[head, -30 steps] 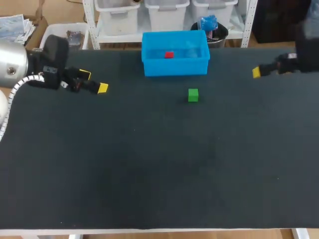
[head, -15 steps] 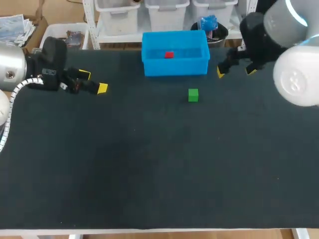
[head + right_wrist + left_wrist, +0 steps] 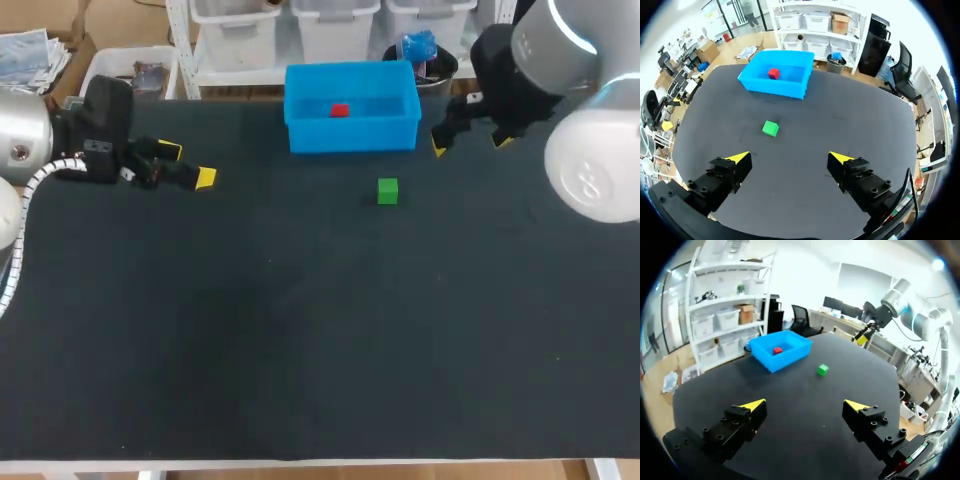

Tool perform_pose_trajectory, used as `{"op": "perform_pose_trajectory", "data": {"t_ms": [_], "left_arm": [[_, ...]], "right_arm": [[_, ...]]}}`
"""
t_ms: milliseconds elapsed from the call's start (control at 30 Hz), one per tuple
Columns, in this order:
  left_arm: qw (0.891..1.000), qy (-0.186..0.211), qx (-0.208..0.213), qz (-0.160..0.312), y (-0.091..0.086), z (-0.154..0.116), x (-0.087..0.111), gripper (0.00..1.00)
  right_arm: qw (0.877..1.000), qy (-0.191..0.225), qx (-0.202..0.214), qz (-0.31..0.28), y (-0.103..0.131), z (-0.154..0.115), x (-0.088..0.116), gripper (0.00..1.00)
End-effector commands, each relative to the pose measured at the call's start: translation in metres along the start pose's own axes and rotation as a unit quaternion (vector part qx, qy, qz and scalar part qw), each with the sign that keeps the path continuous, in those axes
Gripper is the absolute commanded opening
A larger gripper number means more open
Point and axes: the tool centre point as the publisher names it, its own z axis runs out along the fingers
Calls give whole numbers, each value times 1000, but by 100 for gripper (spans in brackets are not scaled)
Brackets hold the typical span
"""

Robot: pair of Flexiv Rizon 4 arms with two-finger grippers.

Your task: Use the left arm to pick the red cube and place it into the blue plastic box first, then use the right arm to grasp the green cube and put it into the same blue plastic box after the first action is fully finished.

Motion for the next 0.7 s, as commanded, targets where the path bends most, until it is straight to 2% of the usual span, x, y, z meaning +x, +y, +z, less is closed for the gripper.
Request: {"op": "perform_pose_trajectory", "data": {"t_ms": [33,100,267,500,700], "left_arm": [[1000,-5,1,1,0,0,2,100],[1000,-5,1,1,0,0,2,100],[1000,-5,1,1,0,0,2,100],[1000,-5,1,1,0,0,2,100],[1000,-5,1,1,0,0,2,100]], "right_arm": [[1000,-3,11,15,0,1,1,100],[998,10,50,34,-2,8,-1,100],[994,23,76,76,8,25,-9,100],[992,56,107,41,38,49,-26,100],[990,77,114,29,55,69,-34,100]]}}
